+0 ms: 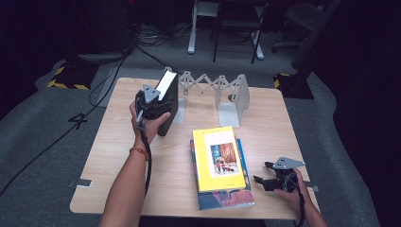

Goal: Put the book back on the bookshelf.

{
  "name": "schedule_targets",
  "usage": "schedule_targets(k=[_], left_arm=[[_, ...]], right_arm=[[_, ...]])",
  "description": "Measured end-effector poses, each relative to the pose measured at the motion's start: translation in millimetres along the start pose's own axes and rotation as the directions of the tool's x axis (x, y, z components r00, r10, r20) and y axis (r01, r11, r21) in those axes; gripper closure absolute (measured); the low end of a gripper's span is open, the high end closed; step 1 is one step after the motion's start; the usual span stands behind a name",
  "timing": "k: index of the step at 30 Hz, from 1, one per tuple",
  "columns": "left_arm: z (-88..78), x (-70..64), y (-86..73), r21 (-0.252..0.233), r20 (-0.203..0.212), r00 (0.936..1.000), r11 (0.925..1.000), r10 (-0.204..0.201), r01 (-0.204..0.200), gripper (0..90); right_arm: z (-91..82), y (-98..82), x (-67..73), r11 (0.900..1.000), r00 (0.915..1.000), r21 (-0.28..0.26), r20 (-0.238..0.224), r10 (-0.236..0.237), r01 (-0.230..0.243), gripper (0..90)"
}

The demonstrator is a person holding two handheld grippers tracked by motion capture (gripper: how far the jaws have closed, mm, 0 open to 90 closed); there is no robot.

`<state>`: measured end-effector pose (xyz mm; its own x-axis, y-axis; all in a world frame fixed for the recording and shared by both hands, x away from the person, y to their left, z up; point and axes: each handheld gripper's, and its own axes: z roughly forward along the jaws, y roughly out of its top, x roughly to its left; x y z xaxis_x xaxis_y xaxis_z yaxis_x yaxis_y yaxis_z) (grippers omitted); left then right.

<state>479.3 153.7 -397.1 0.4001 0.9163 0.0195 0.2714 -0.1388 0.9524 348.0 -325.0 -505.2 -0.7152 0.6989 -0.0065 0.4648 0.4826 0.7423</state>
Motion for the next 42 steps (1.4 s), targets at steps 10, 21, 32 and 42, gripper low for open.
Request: schedule_targets(k=[10,21,32,42], left_arm=[[-15.1,4.7,-11.6,0.005,0.02,0.9997,0.9999,-0.016,0.016,31.3],[-20.4,2.9,-34.2,0.047,0.032,0.9995,0.9989,-0.008,0.006,32.1],[-13.1,-2.7,-63.3,0.089,0.019,0.9984,0.9947,-0.054,0.052,38.8],[-0.4,-7.4,-80.9,0.136,0.004,0.9976,0.9884,-0.068,0.067,46.4]], right_arm=[[0.3,0.1,-0.2,1.0,1.0,-0.001,-0.001,0.0,0.0,20.2],[0.3,0.2,-0.3,1.0,1.0,0.0,0.0,-0.001,0.001,20.1],[0.4,0.1,-0.3,1.0,1.0,-0.001,-0.001,-0.001,0.001,20.2],[0.3,0.2,-0.3,1.0,1.0,0.0,-0.001,-0.002,0.002,20.1]])
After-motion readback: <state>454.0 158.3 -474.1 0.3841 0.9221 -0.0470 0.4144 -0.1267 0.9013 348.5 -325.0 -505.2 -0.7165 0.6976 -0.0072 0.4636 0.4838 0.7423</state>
